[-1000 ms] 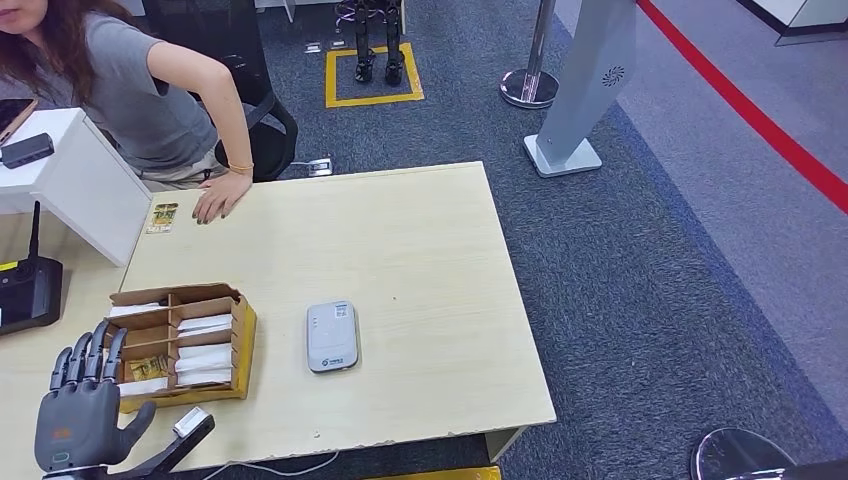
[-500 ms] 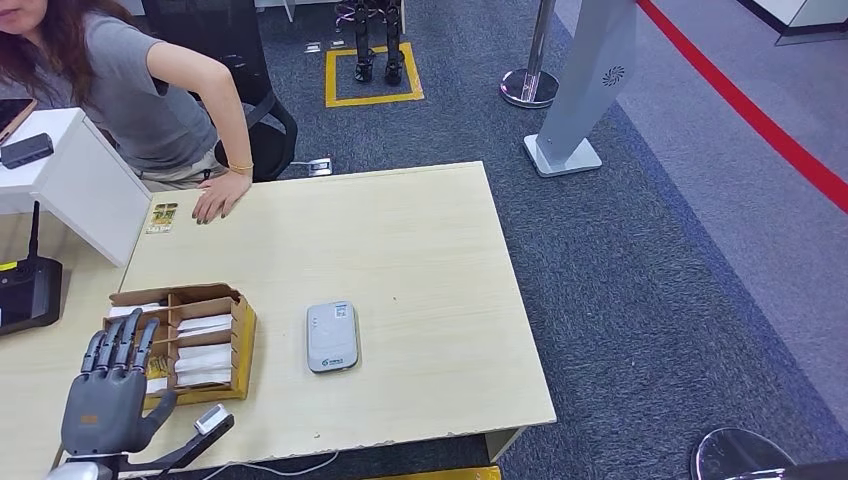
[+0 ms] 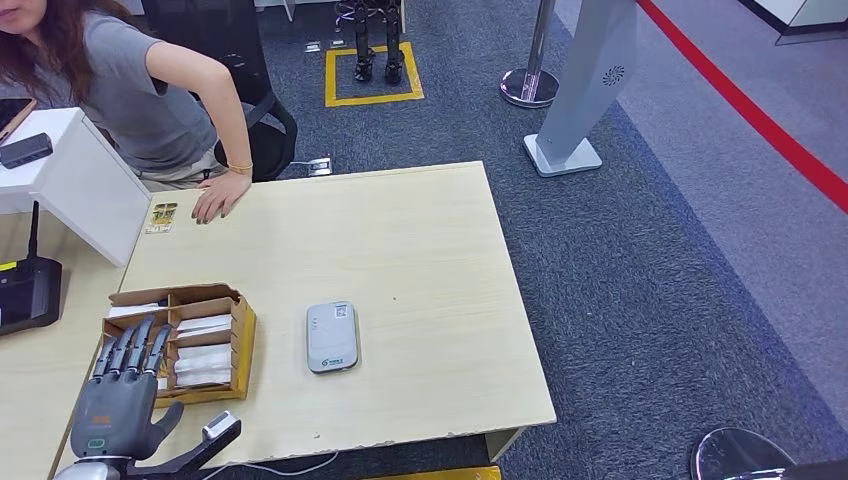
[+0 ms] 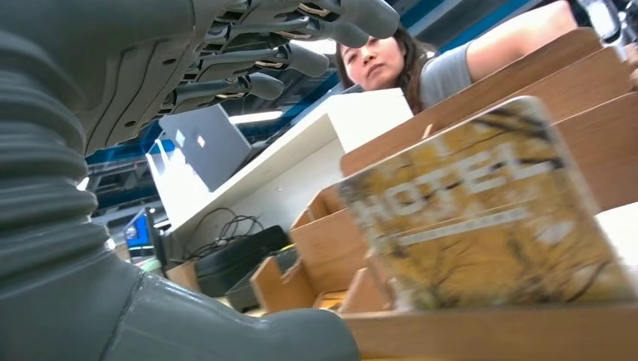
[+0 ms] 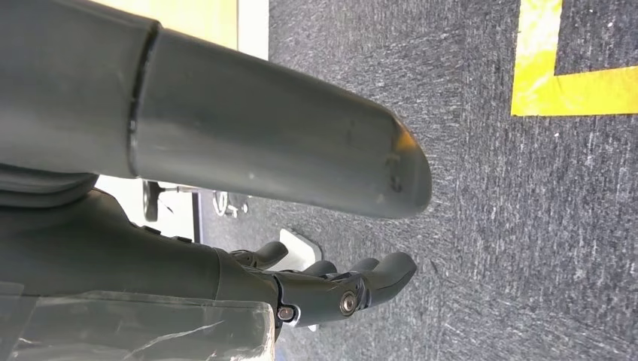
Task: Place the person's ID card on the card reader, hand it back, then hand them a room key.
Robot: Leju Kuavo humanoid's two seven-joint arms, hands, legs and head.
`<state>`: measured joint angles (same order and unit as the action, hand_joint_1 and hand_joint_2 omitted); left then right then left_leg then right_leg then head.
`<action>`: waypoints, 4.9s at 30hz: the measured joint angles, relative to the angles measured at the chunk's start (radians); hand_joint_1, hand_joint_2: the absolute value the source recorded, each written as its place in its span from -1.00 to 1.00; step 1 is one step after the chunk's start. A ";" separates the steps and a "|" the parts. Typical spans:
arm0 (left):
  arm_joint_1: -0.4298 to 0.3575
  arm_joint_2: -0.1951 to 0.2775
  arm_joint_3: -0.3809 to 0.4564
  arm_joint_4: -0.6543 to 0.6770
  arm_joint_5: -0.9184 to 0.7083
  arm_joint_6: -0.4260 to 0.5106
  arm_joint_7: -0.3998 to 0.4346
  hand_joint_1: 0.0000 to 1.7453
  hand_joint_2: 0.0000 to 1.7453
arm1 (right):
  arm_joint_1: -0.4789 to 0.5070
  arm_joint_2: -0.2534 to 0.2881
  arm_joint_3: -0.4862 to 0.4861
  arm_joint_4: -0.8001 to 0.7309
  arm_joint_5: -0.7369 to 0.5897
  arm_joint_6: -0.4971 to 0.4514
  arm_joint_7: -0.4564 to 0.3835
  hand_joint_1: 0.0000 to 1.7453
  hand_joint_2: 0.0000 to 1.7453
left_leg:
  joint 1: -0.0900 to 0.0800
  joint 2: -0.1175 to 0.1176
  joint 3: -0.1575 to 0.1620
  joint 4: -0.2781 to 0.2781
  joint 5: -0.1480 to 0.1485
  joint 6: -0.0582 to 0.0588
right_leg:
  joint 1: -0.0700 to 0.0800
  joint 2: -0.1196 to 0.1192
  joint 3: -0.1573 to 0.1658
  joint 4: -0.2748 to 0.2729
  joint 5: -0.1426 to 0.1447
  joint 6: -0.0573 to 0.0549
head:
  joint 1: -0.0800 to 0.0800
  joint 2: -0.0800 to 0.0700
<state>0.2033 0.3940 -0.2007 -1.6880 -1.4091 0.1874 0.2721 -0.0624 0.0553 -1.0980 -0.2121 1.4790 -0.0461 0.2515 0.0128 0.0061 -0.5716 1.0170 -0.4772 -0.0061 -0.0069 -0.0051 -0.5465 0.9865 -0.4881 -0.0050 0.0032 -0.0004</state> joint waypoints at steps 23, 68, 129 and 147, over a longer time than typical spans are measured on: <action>-0.013 0.019 -0.056 -0.060 0.012 -0.113 0.060 -1.00 1.00 | 0.000 0.000 -0.024 0.000 -0.010 -0.016 -0.001 -1.00 -1.00 | 0.000 0.000 0.000 0.000 0.000 0.000 | 0.000 0.000 0.000 0.000 0.000 0.000 | 0.000 0.000; -0.102 0.008 -0.141 0.006 0.075 -0.155 -0.003 1.00 1.00 | -0.001 0.000 -0.025 0.000 -0.002 -0.025 -0.002 -1.00 -1.00 | 0.000 0.000 0.000 0.000 0.000 0.000 | 0.000 0.000 0.000 0.000 0.000 0.000 | 0.000 0.000; -1.016 -0.001 -0.178 0.160 0.483 -0.220 -0.014 1.00 1.00 | -0.030 -0.011 -0.017 -0.001 0.032 -0.026 -0.065 -1.00 -1.00 | 0.000 -0.001 -0.003 0.001 0.005 0.000 | 0.000 -0.001 -0.003 0.001 0.005 -0.002 | 0.000 0.000; -1.068 -0.038 -0.178 0.606 0.314 -0.102 -0.039 1.00 1.00 | -0.039 -0.013 0.024 -0.001 0.061 -0.013 -0.044 -1.00 -1.00 | 0.000 0.000 -0.003 0.001 0.006 -0.001 | 0.000 0.000 -0.003 0.001 0.005 -0.002 | 0.000 0.000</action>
<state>-0.8647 0.3559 -0.3784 -1.0820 -1.0955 0.0856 0.2333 -0.1014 0.0423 -1.0737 -0.2131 1.5400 -0.0587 0.2071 0.0129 0.0057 -0.5743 1.0181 -0.4714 -0.0066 -0.0068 -0.0052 -0.5495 0.9878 -0.4831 -0.0070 0.0033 -0.0005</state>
